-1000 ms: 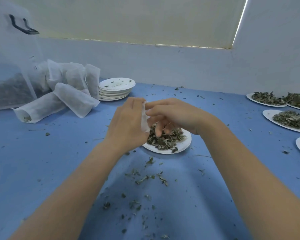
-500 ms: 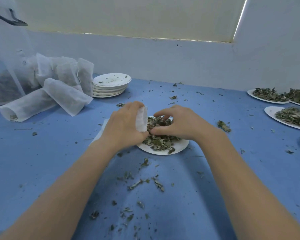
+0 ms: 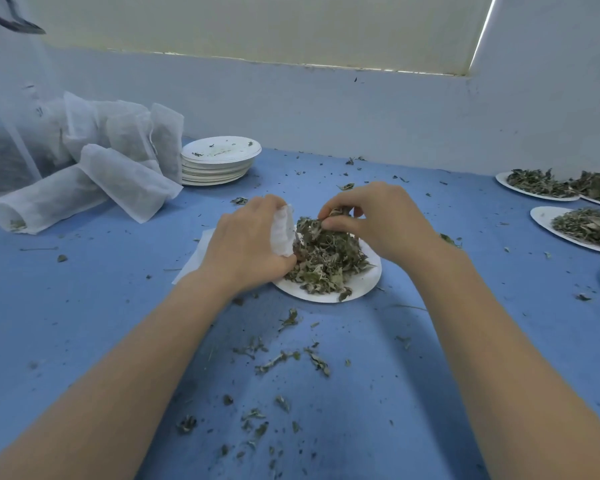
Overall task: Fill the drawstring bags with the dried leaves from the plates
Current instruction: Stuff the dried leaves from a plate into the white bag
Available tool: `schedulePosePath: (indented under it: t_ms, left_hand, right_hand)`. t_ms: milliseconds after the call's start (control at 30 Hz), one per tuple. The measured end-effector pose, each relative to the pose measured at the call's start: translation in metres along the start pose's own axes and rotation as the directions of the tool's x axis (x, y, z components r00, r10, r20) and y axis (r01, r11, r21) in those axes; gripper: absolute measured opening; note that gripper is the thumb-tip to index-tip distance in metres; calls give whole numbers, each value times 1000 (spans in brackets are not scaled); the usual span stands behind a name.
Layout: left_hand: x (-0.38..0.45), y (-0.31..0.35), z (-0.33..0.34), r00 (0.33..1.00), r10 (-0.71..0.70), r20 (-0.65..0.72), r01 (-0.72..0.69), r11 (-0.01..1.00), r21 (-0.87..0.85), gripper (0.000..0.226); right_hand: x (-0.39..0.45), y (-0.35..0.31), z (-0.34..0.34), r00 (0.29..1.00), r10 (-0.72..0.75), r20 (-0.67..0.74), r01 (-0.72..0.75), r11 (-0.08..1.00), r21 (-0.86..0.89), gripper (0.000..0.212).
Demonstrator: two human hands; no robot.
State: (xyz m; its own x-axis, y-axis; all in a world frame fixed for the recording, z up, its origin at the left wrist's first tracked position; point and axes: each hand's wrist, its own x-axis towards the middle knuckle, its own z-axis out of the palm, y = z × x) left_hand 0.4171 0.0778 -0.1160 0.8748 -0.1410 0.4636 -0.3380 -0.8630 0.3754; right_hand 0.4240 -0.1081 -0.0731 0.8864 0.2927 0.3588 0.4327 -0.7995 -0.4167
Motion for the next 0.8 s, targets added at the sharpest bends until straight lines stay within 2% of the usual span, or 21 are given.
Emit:
schedulePosePath:
  t_ms: [233, 600, 800]
  left_hand:
    - [1, 1, 1, 1000, -22, -1, 22, 999, -23, 53]
    - [0, 7, 3, 999, -25, -34, 22, 995, -94, 51]
    - [0, 11, 1, 999, -11, -45, 5, 991, -132, 52]
  right_hand:
    - [-3, -12, -3, 999, -41, -10, 42, 983, 178, 5]
    - [-2, -25, 4, 995, -78, 62, 73, 994, 83, 9]
    - [-1, -26, 11, 998, -67, -7, 68, 992, 109, 8]
